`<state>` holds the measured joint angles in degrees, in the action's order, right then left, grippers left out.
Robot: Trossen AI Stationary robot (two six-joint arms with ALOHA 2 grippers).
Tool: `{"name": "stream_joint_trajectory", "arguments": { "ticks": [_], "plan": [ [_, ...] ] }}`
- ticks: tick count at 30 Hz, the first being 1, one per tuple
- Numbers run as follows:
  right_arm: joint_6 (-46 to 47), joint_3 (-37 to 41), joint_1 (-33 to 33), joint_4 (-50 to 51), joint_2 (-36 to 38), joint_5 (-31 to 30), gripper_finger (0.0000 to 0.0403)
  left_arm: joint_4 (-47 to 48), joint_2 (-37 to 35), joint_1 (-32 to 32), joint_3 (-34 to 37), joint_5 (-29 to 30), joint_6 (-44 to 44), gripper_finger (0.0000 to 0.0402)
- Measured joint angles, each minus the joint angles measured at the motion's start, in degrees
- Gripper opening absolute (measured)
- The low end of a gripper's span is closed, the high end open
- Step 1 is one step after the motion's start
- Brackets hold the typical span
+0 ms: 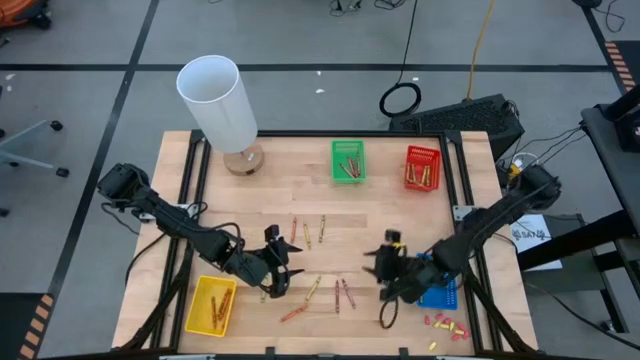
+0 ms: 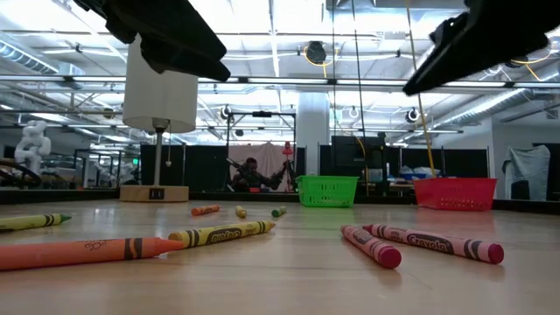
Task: Sort crayons
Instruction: Put the yellow crayon into the blue bin
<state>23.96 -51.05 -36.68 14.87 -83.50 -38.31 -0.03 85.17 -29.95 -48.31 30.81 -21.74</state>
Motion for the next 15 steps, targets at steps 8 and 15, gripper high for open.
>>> {"name": "stream_joint_trajectory", "arguments": {
  "ticks": [8,15],
  "plan": [
    [-8.7,0.0,0.1,-15.6,-9.0,5.2,0.0155,0.3,1.6,-0.7,0.0,-2.4,-1.4,0.0251],
    [-14.3,0.0,2.4,-31.1,-13.1,12.8,0.0155,0.2,5.5,-3.0,0.0,-2.4,-2.9,0.0251]
  ]
}}
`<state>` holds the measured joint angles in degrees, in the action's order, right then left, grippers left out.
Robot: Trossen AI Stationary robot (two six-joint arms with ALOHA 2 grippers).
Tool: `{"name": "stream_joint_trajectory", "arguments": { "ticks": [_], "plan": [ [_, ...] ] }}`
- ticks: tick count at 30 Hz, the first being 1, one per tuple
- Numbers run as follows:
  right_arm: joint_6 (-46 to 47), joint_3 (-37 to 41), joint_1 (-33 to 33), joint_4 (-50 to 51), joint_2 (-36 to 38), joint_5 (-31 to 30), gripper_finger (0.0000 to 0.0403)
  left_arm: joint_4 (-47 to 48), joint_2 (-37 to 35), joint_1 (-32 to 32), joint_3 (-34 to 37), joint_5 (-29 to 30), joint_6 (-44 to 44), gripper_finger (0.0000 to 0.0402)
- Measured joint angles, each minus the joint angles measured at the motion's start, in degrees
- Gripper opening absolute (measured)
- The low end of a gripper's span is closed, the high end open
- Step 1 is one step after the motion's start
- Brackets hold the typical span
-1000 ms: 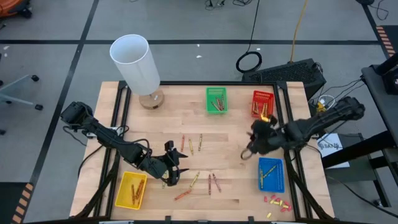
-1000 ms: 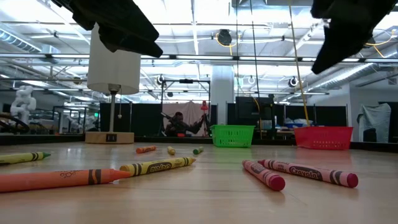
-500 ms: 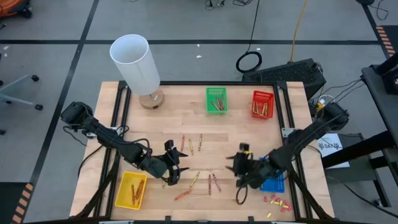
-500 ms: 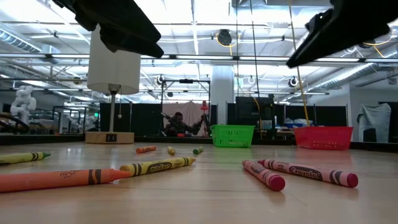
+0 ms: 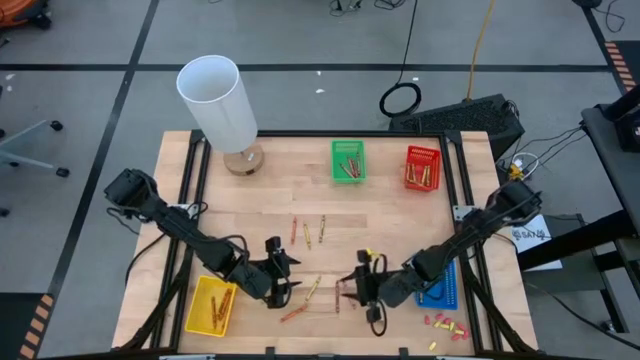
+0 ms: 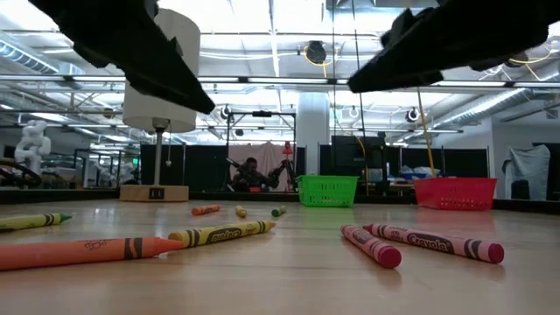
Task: Sort crayons
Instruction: Put the yellow crayon into the blue bin
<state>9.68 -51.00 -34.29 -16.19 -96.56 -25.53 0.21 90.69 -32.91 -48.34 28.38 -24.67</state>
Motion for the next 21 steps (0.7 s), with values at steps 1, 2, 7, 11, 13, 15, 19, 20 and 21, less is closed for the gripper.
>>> {"name": "stream_joint_trajectory", "arguments": {
  "ticks": [1,2,7,11,13,15,19,20,21],
  "plan": [
    [-0.3,0.0,0.6,-1.7,-0.5,1.5,0.0155,0.0,0.1,0.0,0.0,0.0,0.0,0.0251],
    [-0.5,0.0,1.4,-3.8,-1.1,3.1,0.0155,0.3,0.1,0.0,0.0,0.0,0.0,0.0251],
    [-4.0,-3.6,5.9,-5.3,-6.1,13.3,0.0155,0.8,0.0,0.1,0.0,-0.4,0.0,0.0251],
    [-7.5,-8.8,9.2,-4.7,-11.3,23.0,0.0155,0.7,-0.3,0.2,0.0,-1.4,-0.1,0.0251],
    [-8.6,-11.2,10.5,-3.0,-13.7,26.8,0.0155,0.9,-0.3,0.2,0.0,-1.4,0.0,0.0251],
    [-9.6,-13.2,11.4,-0.6,-15.6,28.7,0.0155,1.1,-0.3,0.2,0.0,-1.4,-0.1,0.0251],
    [-13.0,-14.8,12.5,1.3,-18.0,29.0,0.0155,2.2,-0.3,0.2,0.0,-1.4,-0.1,0.0251],
    [-13.3,-14.8,12.8,0.8,-18.6,29.7,0.0155,2.3,-0.3,0.2,0.0,-1.4,-0.1,0.0251],
    [-13.5,-14.8,13.3,0.6,-19.0,30.4,0.0155,2.3,-0.3,0.2,0.0,-1.4,-0.1,0.0251]
  ]
}}
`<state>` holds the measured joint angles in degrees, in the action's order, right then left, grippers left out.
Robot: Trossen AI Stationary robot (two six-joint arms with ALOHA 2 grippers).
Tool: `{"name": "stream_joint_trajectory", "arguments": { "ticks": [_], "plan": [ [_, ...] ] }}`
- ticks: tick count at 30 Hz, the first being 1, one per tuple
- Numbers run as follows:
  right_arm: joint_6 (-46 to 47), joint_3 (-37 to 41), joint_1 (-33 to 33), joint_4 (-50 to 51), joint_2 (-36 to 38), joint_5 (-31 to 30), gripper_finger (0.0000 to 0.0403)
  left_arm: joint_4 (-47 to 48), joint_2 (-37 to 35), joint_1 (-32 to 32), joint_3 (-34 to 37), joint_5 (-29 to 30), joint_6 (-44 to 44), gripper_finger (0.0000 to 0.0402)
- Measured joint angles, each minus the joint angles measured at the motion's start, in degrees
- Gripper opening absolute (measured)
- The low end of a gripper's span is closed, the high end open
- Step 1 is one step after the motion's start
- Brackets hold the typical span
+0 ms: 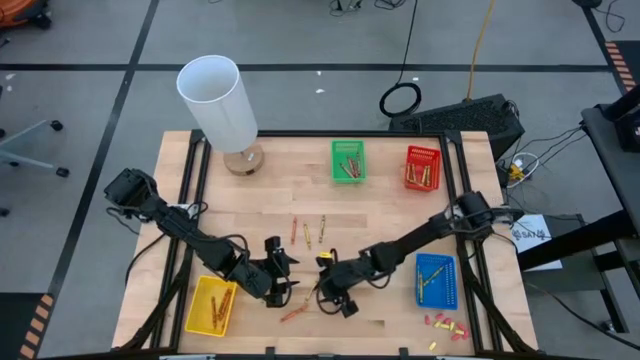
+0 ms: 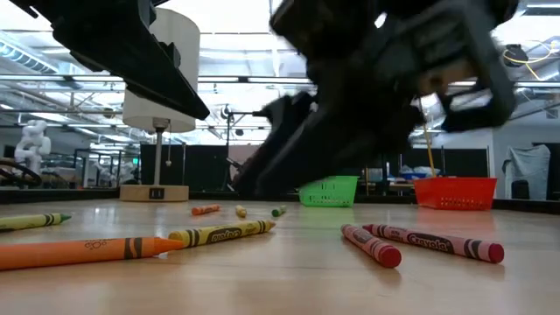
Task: Sort crayons
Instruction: Put the yellow crayon into the blue bin
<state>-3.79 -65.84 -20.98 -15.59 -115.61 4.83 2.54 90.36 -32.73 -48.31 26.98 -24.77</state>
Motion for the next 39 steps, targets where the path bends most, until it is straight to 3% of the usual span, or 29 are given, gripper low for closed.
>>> {"name": "stream_joint_trajectory", "arguments": {
  "ticks": [14,20,33,39],
  "plan": [
    [-6.2,0.0,3.4,-0.8,-3.6,3.3,0.0151,0.0,0.0,0.1,0.0,0.1,0.1,0.0251],
    [-6.6,-0.2,4.1,-0.8,-5.3,7.3,0.0112,0.3,0.0,0.1,0.0,0.2,0.1,0.0251],
    [-7.0,-0.2,4.2,-0.3,-5.7,7.4,0.0013,0.1,0.0,0.1,0.0,0.3,0.1,0.0251],
    [-7.3,0.0,4.1,3.0,-3.2,5.5,0.0006,0.1,0.0,0.1,0.0,0.3,0.0,0.0251]
  ]
}}
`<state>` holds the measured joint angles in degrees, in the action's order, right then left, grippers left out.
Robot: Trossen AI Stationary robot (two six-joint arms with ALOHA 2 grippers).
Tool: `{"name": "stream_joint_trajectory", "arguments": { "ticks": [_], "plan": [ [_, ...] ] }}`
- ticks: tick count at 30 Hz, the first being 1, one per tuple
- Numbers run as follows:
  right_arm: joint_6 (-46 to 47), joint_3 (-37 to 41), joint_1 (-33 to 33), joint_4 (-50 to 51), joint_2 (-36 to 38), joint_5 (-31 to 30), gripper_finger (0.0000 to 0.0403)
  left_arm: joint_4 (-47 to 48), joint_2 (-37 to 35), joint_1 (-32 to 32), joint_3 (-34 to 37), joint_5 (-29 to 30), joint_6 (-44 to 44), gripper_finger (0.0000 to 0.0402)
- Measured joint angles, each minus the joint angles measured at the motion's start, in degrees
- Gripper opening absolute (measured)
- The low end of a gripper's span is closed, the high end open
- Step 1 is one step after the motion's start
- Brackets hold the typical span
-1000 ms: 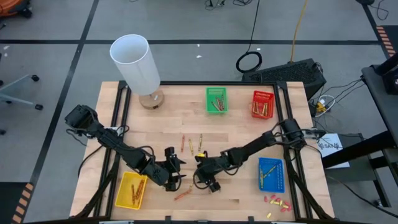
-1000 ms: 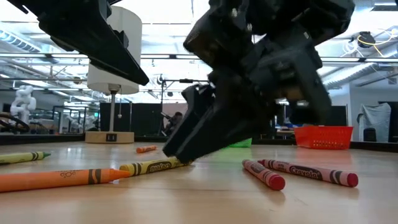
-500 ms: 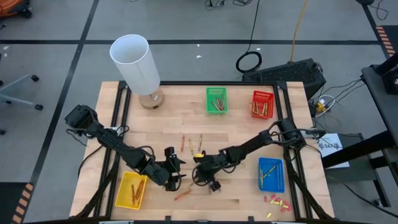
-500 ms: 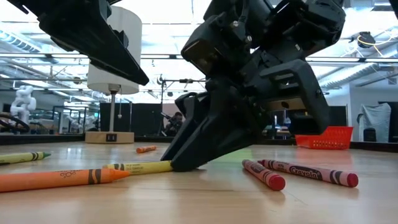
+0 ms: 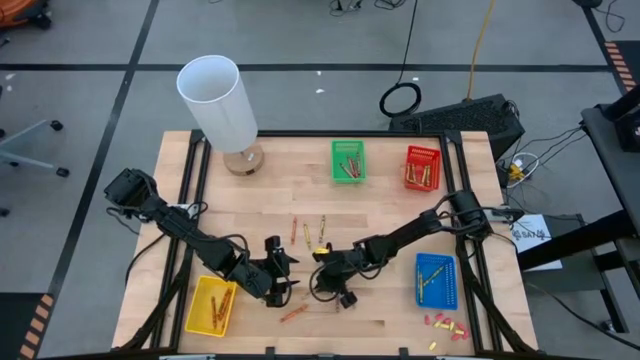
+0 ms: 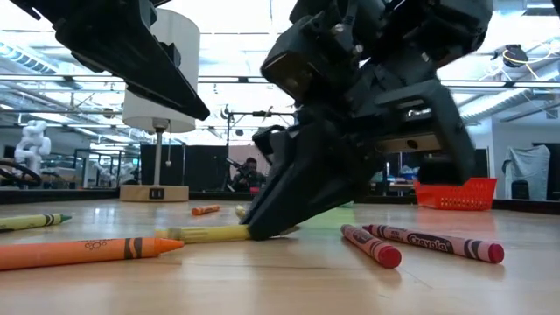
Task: Sort crayons
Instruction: Put the yellow crayon into the blue bin
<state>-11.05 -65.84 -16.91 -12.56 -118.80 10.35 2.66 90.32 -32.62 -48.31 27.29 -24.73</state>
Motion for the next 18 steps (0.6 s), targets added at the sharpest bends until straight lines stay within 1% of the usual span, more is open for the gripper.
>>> {"name": "stream_joint_trajectory", "arguments": {
  "ticks": [3,5,11,18],
  "plan": [
    [-0.1,0.2,-0.3,4.8,3.2,-0.3,0.0003,0.0,0.0,0.0,0.0,0.0,0.0,0.0251],
    [0.5,0.2,-0.8,8.1,5.6,-2.1,0.0003,-0.2,0.0,0.0,0.0,0.2,0.0,0.0251],
    [4.6,0.2,-4.9,20.7,14.5,-14.7,0.0002,-0.5,0.0,0.0,0.0,1.8,0.1,0.0251],
    [12.6,0.2,-12.3,34.4,23.2,-31.3,0.0002,-0.8,0.0,0.0,0.0,2.2,0.1,0.0251]
  ]
}}
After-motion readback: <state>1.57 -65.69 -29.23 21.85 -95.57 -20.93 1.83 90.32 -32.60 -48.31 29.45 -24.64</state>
